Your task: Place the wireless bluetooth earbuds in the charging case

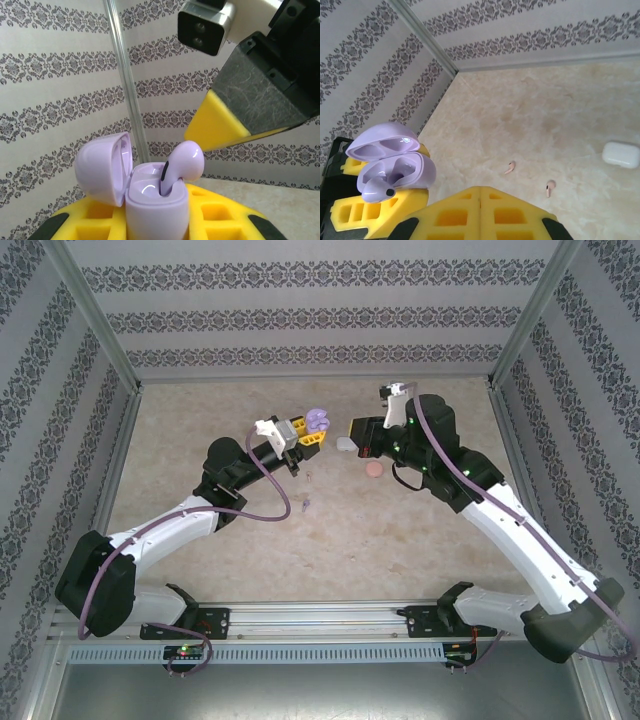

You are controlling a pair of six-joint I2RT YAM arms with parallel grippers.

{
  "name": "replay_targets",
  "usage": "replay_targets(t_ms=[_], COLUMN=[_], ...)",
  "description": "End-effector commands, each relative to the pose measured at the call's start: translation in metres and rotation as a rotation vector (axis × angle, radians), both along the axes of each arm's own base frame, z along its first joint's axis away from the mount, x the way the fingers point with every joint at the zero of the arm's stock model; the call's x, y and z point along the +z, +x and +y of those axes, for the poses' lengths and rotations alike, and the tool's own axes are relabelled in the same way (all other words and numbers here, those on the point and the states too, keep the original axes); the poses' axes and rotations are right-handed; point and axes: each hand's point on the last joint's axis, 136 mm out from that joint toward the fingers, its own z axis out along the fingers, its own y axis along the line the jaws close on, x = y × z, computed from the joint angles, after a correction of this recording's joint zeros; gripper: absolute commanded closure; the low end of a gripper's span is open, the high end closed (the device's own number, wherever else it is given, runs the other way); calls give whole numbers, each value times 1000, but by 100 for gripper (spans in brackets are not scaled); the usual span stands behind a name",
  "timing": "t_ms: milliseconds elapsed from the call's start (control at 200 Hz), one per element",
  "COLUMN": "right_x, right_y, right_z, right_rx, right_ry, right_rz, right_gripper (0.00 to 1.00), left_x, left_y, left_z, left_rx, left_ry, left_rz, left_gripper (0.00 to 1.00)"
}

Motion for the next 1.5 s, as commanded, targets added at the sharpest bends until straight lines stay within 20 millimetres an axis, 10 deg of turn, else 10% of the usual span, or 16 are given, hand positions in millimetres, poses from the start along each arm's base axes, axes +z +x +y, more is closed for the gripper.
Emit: replay_targets(t_ms=[0,1074,1499], right_x=[11,20,80], right_y=[-4,-13,-30], right_z=[9,79,18], right_rx=[45,210,70], right_ry=[42,54,120], right_rz=[23,23,-124], right_gripper=[100,100,100], left_x=[-5,-15,-22], left_y=[-2,7,11], left_z=[-4,-9,0], left_rx=[-15,-17,45], left_ry=[14,8,2], left_rz=[-17,11,10], left_gripper=[100,100,100])
